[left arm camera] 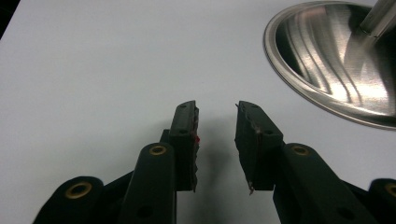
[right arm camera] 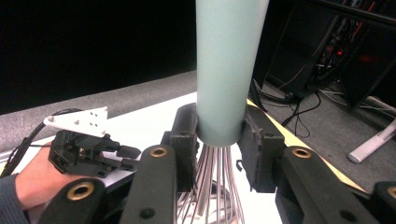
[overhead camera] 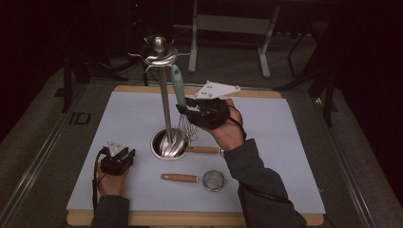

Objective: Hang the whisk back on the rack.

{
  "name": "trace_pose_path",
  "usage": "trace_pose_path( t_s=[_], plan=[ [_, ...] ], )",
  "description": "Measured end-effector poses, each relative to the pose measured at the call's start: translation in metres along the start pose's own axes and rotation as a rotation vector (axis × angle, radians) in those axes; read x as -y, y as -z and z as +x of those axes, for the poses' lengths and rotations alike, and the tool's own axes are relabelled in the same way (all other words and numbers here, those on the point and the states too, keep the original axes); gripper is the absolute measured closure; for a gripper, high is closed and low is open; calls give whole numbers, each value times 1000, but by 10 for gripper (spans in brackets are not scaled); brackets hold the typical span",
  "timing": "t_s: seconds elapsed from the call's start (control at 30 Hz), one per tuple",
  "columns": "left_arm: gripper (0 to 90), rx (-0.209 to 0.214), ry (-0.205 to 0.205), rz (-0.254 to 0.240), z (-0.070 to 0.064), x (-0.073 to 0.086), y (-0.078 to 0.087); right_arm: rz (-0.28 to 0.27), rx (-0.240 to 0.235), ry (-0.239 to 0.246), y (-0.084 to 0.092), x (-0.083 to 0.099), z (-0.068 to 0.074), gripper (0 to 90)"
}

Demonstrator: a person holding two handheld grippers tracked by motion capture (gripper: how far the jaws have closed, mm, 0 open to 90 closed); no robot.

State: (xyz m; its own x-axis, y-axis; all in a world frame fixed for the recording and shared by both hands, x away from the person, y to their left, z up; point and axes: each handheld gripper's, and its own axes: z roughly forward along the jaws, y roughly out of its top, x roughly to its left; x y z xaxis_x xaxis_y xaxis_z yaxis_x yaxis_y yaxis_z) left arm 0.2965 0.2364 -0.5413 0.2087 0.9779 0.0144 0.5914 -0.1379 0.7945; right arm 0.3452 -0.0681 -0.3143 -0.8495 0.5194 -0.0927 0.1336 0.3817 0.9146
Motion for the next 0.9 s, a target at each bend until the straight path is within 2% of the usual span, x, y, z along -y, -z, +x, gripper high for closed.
trace_pose_path(
  t_s=[0.23, 0.6, 0.77, 0.9],
  plan=[
    [688, 1, 0, 1, 0, 0, 0, 11, 3, 14, 1, 3, 1, 648],
    [688, -1, 4, -1, 0, 0, 0, 36, 5, 10, 6, 14, -3, 620],
    [688, -1, 4, -4, 0, 0, 0, 52, 14, 7, 11, 23, -8, 614],
    [688, -5, 4, -7, 0, 0, 1, 73, 35, 1, 16, 37, -12, 606]
  ],
)
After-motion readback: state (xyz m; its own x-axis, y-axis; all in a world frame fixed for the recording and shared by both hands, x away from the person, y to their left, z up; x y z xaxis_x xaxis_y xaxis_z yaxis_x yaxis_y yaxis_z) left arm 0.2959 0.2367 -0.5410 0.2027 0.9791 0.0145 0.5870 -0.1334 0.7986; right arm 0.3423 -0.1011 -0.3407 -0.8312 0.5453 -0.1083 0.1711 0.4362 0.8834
